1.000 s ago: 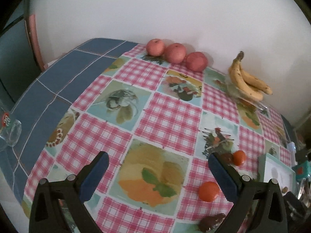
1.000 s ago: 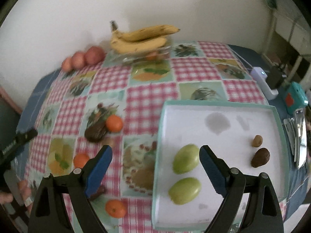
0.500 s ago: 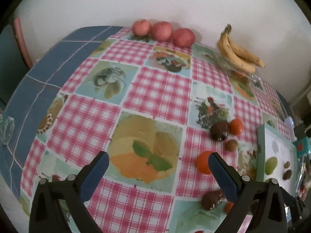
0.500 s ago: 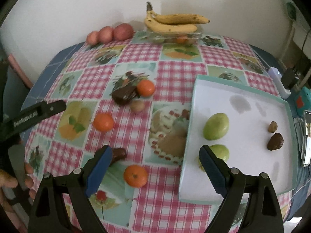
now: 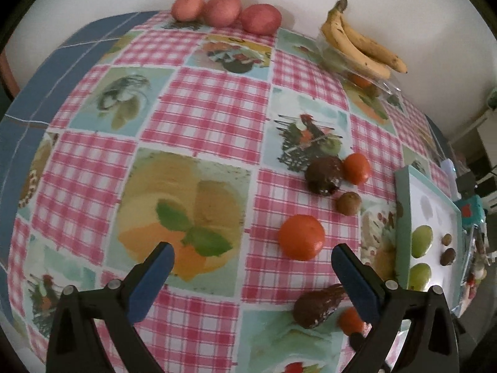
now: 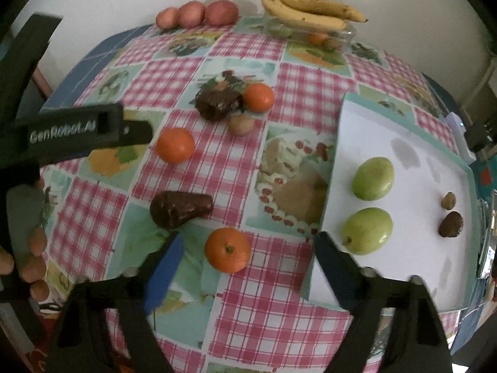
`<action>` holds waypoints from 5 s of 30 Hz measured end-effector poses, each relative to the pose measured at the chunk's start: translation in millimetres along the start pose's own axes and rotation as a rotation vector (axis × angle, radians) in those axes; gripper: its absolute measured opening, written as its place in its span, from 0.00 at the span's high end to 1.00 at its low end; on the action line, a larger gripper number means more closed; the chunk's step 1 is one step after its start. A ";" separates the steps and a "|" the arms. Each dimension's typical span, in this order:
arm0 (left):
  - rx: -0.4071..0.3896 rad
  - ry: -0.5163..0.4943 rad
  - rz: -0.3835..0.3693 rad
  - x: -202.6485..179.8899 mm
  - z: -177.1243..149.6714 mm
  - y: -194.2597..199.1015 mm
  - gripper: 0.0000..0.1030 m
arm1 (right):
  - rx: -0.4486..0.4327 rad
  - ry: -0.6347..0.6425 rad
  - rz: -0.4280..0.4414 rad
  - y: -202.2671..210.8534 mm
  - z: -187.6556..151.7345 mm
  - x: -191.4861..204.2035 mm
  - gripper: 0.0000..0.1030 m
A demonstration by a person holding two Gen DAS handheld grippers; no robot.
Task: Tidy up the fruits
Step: 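Close the left tool on the orange while the right tool grasps the other orange, then carry both oranges over the white tray and open both tools to release, then move the left tool to a dark avocado while the right tool reaches a kiwi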
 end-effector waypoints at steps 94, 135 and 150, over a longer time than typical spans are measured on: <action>0.030 -0.489 -0.296 -208.1 -88.9 10.6 0.60 | -0.166 -0.750 -0.320 71.0 -73.3 -245.5 0.64; 0.119 -0.553 -0.258 -224.8 -108.9 -17.2 0.38 | -0.030 -0.696 -0.295 20.9 -72.1 -241.6 0.37; -0.080 -0.420 -0.090 -170.7 -59.5 17.2 0.00 | -0.128 -0.717 -0.320 39.0 -71.3 -247.1 0.29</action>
Point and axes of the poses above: each gripper's, at about its wrist camera, not at the fingertips, and y roughly against the way its jaws point, x to its left, z to its top, the point moved 2 cm from there along -y, roughly the way its jaws point, and after that the axes turned 3 degrees about z, right-handed, at the moved point
